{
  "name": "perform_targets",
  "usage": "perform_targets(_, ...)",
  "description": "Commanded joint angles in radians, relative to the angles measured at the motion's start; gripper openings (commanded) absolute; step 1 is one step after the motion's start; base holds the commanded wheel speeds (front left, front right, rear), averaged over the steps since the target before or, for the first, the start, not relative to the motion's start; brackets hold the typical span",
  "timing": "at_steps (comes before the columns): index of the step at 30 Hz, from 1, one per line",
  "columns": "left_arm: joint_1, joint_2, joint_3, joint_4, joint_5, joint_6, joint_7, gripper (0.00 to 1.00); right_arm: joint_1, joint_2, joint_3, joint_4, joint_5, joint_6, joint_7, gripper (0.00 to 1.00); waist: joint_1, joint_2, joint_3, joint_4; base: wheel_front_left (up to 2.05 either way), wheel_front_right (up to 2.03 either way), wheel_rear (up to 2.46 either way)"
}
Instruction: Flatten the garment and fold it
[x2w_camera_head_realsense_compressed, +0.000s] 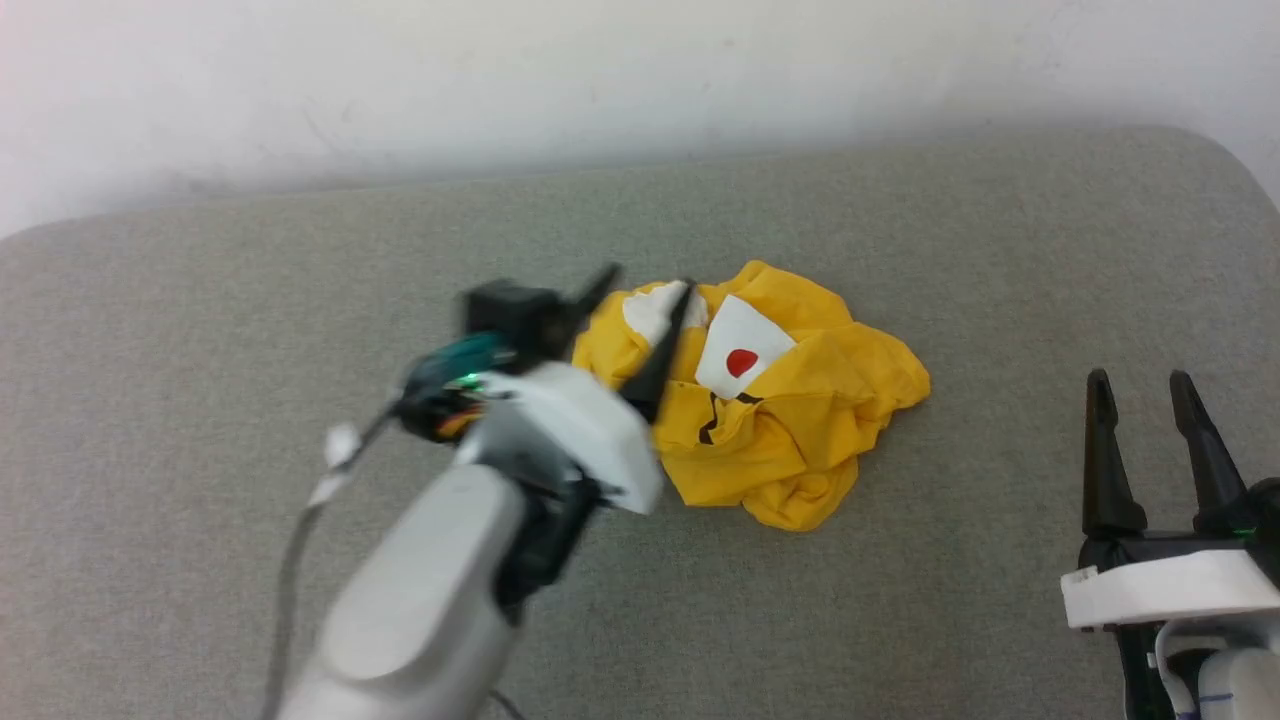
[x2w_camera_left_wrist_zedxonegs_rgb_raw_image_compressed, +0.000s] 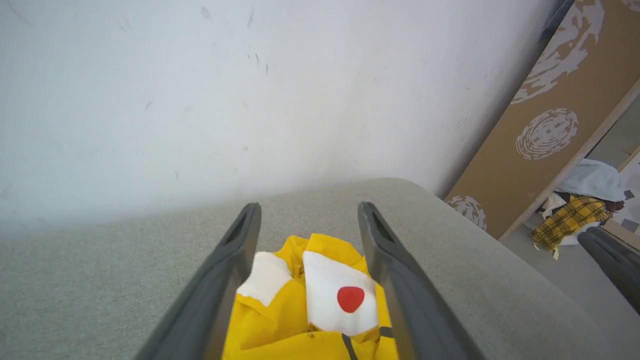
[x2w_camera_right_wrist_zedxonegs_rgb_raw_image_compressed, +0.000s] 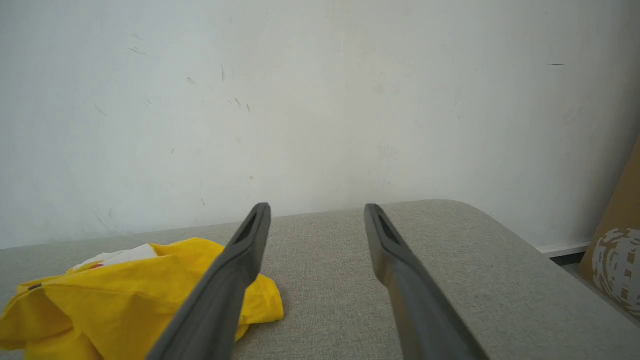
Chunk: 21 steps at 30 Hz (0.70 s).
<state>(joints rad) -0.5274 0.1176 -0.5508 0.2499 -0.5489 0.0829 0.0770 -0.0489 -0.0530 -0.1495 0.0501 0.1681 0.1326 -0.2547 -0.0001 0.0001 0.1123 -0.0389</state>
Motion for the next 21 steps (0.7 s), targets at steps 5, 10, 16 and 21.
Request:
perform_targets(5,0.168,0.131,0.122,-0.181,0.022,0.076,-0.165,1.00,0.035,0.003,-0.017,-0.008,-0.006,-0.002,0.014,1.00,0.0001,-0.0001,-0.020,0.020,0.00,0.00,0.00)
perform_targets(10,0.354,0.211,0.179,-0.292,0.034,0.114,-0.259,1.00,0.063,0.003,-0.033,-0.014,-0.006,-0.002,0.028,1.00,0.0001,-0.0001,-0.023,0.040,0.00,0.00,0.00)
perform_targets(16,0.538,0.259,0.198,-0.312,0.113,0.193,-0.314,1.00,0.087,0.003,-0.026,-0.014,-0.005,-0.002,0.047,1.00,0.0001,-0.0001,-0.029,0.055,0.00,0.00,0.00)
perform_targets(21,0.590,0.231,0.203,-0.300,0.140,0.212,-0.333,1.00,0.096,0.003,-0.023,-0.010,-0.005,-0.002,0.074,1.00,0.0001,-0.0001,-0.035,0.075,0.00,0.00,0.00)
